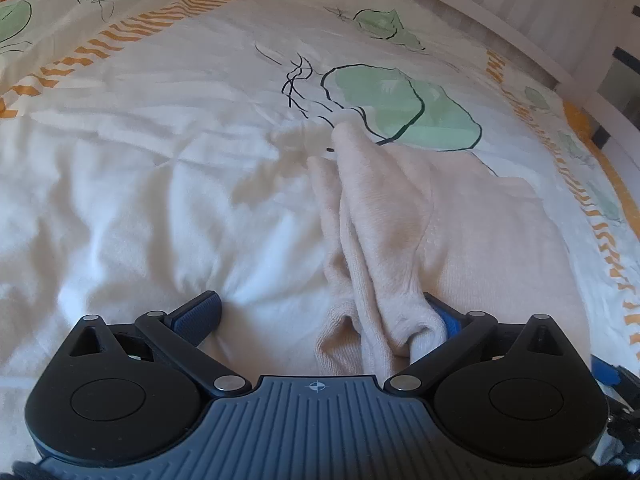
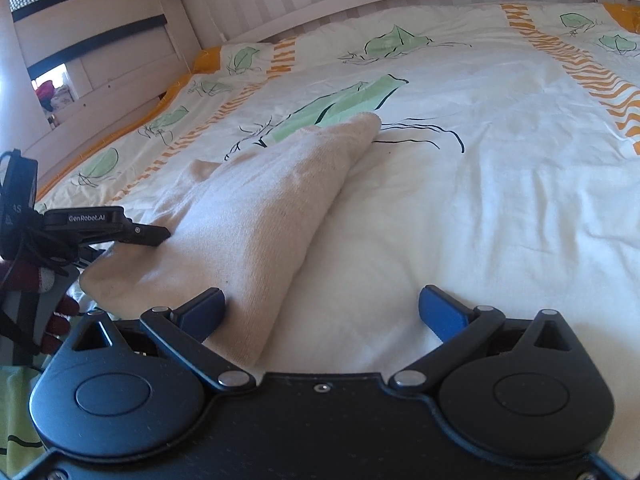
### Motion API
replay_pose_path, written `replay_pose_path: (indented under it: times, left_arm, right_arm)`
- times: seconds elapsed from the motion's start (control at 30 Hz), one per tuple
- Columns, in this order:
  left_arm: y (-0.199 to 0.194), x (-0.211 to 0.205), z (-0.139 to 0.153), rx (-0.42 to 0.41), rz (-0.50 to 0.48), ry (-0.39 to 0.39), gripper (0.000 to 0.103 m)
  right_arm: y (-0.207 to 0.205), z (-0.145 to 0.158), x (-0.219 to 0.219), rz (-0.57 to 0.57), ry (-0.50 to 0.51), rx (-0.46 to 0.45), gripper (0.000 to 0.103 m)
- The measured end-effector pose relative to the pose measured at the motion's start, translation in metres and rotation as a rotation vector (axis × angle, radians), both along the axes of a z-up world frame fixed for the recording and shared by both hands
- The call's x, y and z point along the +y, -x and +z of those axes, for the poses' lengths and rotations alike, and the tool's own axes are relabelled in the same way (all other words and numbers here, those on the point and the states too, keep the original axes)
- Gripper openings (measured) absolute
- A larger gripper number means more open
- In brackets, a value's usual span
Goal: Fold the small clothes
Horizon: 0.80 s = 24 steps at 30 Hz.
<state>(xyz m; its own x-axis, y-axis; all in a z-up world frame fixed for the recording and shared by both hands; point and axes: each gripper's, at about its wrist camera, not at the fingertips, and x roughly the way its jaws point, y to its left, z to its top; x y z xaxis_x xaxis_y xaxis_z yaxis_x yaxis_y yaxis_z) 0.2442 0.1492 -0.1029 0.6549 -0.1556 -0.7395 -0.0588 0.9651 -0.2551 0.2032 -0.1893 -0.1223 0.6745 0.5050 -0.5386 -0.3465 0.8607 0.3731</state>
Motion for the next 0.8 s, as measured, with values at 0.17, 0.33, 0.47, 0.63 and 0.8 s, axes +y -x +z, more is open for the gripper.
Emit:
replay_pose_path:
  times: [0.17, 0.33, 0.47, 0.63, 0.8]
  left_arm:
    - [0.007, 0.000, -0.004, -0.054, -0.002, 0.002, 0.103]
    - [0.017, 0.002, -0.006, -0.101, 0.005, 0.010, 0.103]
    - [0.021, 0.002, -0.008, -0.137, 0.012, 0.021, 0.103]
    - [0.021, 0.002, -0.007, -0.145, 0.013, 0.030, 0.103]
    - [0.019, -0.002, -0.006, -0.138, 0.011, 0.017, 0.103]
  right_arm:
    - [-0.001, -0.001, -0.006, -0.005, -0.047, -0.003, 0.103]
    - [-0.001, -0.002, -0.007, -0.007, -0.064, -0.004, 0.103]
    - [-0.001, -0.002, -0.008, -0.008, -0.070, -0.004, 0.103]
    - [-0.001, -0.002, -0.009, -0.009, -0.080, -0.004, 0.103]
    - [0.000, -0.002, -0.009, -0.009, -0.079, -0.004, 0.103]
